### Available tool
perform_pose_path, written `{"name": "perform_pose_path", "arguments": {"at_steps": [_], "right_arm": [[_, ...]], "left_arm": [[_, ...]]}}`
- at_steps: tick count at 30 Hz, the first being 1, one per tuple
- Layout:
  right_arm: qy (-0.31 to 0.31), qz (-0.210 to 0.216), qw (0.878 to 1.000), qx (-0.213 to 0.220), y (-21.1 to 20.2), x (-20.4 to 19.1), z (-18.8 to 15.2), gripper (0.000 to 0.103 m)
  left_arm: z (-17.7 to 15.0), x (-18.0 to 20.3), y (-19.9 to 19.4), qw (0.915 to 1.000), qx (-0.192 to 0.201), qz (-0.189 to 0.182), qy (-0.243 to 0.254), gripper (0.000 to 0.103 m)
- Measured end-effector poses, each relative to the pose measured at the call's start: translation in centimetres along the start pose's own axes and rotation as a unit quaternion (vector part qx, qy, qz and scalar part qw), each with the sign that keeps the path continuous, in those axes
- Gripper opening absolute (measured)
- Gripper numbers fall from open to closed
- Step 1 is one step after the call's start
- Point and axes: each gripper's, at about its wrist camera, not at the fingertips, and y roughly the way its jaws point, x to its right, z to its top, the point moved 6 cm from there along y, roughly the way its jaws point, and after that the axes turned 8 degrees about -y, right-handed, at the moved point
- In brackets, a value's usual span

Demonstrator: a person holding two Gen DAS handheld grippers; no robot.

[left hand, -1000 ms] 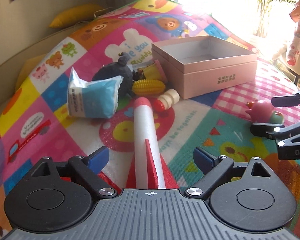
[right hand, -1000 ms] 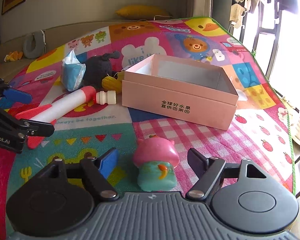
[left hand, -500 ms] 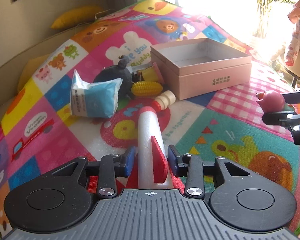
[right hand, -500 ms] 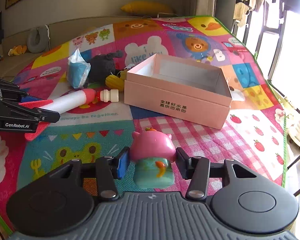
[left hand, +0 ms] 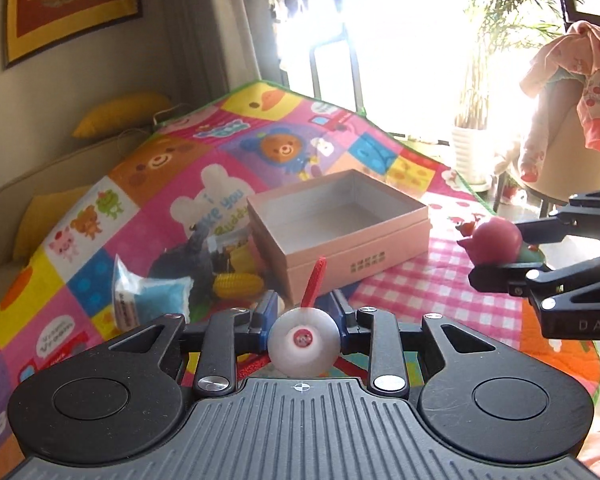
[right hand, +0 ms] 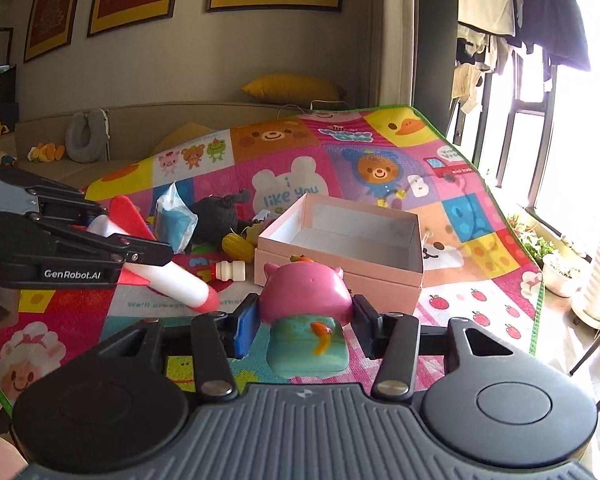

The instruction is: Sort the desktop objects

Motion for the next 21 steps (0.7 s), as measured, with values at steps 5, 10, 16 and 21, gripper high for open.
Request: {"name": "perform_pose_path", "arguments": {"at_steps": [5,10,16,21], "right_arm": [[0.029,0.003,0.999,-0.021,1.3,1.0,-1.3,0.049],[0.033,0.000,0.999,-0.018,1.5,1.7,-1.2,0.049],[0.037,-0.036,0.997,0.053,-0.2,5.0,3.1,0.049],[0.088,-0.031,0.994,0.062,3.7,9.8,7.3,0.049]], "left_arm": [[-0.2,-0.1,-0.1,0.9999,-0.006,-0.001,-0.008,0.032],[2.2,-0.3,-0.8,0.9997,0.021,0.007,-0.004,0.032],[7.5,1.3,-0.3,0.9956,0.092,-0.018,-0.006,0.032],[10.5,1.4,5.3,0.9939,0.094,-0.051,-0.026,0.032]]}}
